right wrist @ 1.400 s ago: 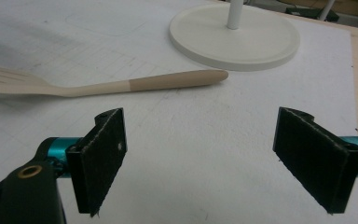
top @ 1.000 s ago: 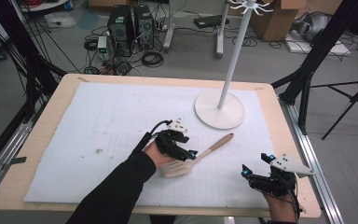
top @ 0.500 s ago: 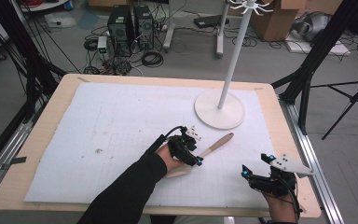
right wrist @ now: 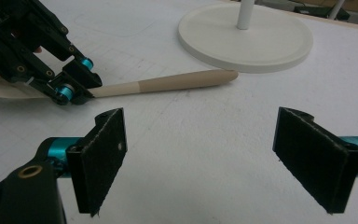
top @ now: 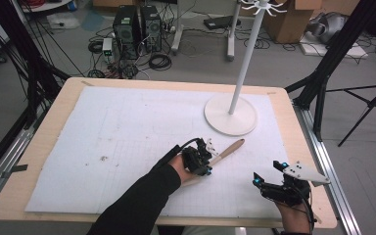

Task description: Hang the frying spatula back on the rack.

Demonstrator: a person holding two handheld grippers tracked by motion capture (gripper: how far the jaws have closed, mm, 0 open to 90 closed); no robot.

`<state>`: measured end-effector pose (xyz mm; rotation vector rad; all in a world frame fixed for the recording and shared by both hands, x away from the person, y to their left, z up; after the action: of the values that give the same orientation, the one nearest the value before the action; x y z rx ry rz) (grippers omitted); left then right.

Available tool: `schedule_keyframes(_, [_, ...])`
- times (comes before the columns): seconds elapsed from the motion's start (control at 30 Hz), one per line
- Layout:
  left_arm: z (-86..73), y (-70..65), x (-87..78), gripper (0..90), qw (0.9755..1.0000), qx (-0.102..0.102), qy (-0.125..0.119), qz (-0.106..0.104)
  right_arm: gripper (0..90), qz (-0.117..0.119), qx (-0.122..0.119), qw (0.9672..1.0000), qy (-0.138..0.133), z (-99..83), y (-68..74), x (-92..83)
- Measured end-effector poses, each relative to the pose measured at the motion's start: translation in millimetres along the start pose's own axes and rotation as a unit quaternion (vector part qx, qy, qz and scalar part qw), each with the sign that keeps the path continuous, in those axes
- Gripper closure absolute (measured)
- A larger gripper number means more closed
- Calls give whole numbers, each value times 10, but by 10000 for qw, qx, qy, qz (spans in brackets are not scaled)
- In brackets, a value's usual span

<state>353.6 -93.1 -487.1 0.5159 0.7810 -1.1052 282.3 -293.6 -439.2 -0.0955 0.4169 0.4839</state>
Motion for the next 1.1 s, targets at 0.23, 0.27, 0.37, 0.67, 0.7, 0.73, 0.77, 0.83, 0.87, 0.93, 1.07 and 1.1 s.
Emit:
schedule_keyframes(0.23, [24, 23, 1, 735, 9991, -373, 188, -62, 166, -10, 12, 10000, -29, 8, -11, -13])
schedule_keyframes(0.27, [29, 21, 2, 737, 9989, -404, 214, -43, 166, -18, -8, 10000, -44, 12, -17, -15])
schedule_keyframes(0.37, [47, 25, 7, 743, 9984, -459, 330, 13, 166, -23, 36, 10000, -46, 17, -18, -20])
schedule_keyframes(0.67, [86, 3, 39, 778, 9984, 46, 327, 463, 169, -18, -14, 10000, -84, 23, -19, -45])
schedule_keyframes(0.7, [84, -2, 36, 779, 9983, 93, 328, 464, 170, -18, -13, 10000, -85, 23, -18, -47])
schedule_keyframes(0.73, [83, -4, 35, 780, 9984, 132, 310, 455, 170, -24, -12, 10000, -78, 21, -18, -51])
schedule_keyframes(0.77, [81, -6, 31, 780, 9984, 146, 283, 465, 170, -20, -14, 10000, -89, 21, -20, -51])
schedule_keyframes(0.83, [72, -5, 19, 781, 9985, 158, 216, 468, 170, -26, 9, 10000, -84, 13, -26, -56])
schedule_keyframes(0.87, [65, 3, 11, 780, 9988, 121, 176, 450, 170, -34, 27, 10000, -71, 7, -28, -60])
schedule_keyframes(0.93, [50, 26, -24, 780, 9990, 40, 86, 430, 170, -46, 37, 9999, -87, 6, -41, -59])
schedule_keyframes(1.07, [52, 60, -169, 780, 9988, -77, -249, 408, 170, -21, 83, 9999, -88, 5, -29, -54])
schedule_keyframes(1.1, [56, 65, -216, 780, 9986, -101, -336, 393, 170, -15, 71, 9999, -108, 9, -28, -46])
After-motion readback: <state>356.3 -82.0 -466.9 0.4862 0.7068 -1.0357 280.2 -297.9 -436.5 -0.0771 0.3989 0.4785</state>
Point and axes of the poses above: each handheld gripper's, and its own axes: x roughly forward along the jaws, z roughly out of its top, y roughly to its left, the point moved 8 cm from there along x, roughly forward along the jaws, and after that the axes turned 4 degrees about -y, right-handed, at the moved point
